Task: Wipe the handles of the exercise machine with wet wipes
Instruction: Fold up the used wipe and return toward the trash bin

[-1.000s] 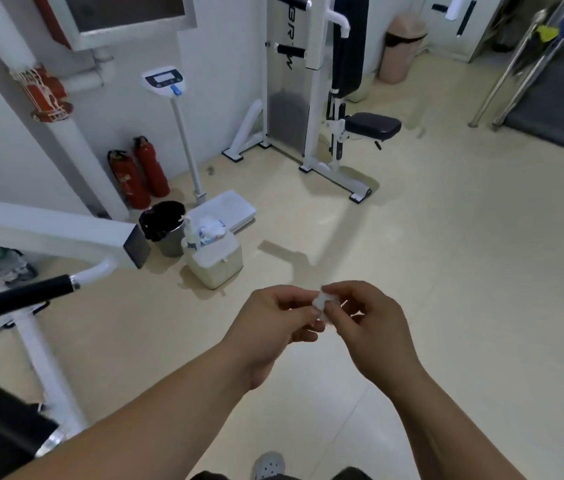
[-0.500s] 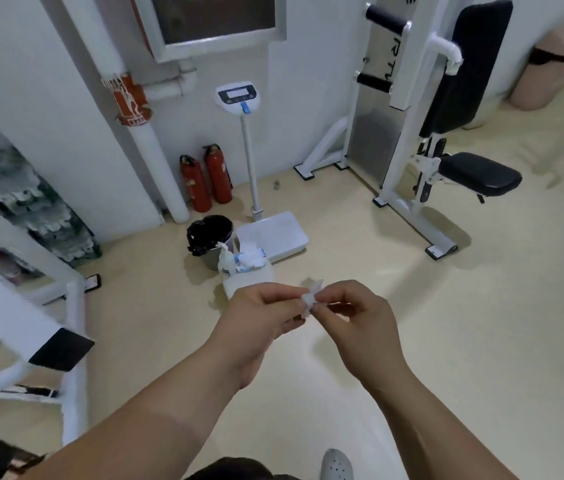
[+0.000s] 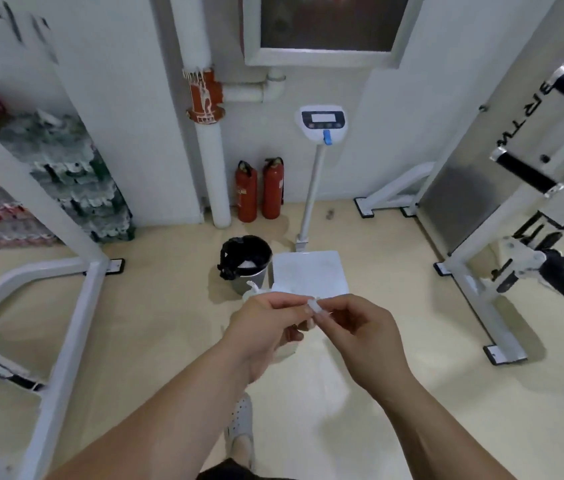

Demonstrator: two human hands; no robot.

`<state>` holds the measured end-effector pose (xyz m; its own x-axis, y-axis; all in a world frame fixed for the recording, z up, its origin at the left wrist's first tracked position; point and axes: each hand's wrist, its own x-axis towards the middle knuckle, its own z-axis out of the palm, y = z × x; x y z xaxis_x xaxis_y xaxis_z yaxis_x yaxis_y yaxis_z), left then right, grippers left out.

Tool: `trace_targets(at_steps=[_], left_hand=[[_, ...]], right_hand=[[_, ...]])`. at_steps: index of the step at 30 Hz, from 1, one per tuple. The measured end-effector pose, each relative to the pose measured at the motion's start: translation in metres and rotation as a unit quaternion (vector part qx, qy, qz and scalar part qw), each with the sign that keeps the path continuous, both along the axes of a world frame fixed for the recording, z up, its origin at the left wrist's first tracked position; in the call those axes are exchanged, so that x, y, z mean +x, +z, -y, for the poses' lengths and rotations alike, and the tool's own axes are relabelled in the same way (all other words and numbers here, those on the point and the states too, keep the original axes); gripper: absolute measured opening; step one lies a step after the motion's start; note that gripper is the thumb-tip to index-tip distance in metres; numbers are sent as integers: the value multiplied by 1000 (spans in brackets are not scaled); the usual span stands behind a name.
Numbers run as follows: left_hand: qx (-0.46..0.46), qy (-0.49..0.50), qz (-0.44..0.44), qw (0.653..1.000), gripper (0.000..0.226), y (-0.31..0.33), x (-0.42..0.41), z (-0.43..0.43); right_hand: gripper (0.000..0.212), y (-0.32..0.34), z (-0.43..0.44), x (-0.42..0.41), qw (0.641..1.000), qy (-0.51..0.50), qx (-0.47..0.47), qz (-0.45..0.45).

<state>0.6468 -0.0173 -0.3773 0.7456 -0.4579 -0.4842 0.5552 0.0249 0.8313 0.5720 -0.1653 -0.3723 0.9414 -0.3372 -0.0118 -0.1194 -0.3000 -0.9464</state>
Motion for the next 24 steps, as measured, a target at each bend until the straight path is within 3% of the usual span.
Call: trace_targets(at_steps=[4, 8, 14, 19, 22, 24], left_hand=[[16, 8, -14, 1000, 15, -6, 88, 12], [18, 38, -19, 999, 14, -11, 162, 23], [108, 29, 4, 994, 18, -28, 248, 45], [258, 179, 45, 948, 17, -65, 320, 61], [323, 211, 46, 921, 16, -89, 351, 60], [358, 215, 52, 907, 15, -102, 370, 55]], right_hand=[[7, -3, 8, 86, 997, 6, -71, -12], [26, -13, 16, 160, 992, 49, -115, 11], [13, -45, 61, 268, 985, 87, -151, 8], [16, -73, 109, 370, 981, 139, -130, -47], [30, -96, 124, 426, 972, 166, -142, -82], [27, -114, 127, 462, 968, 176, -142, -106]])
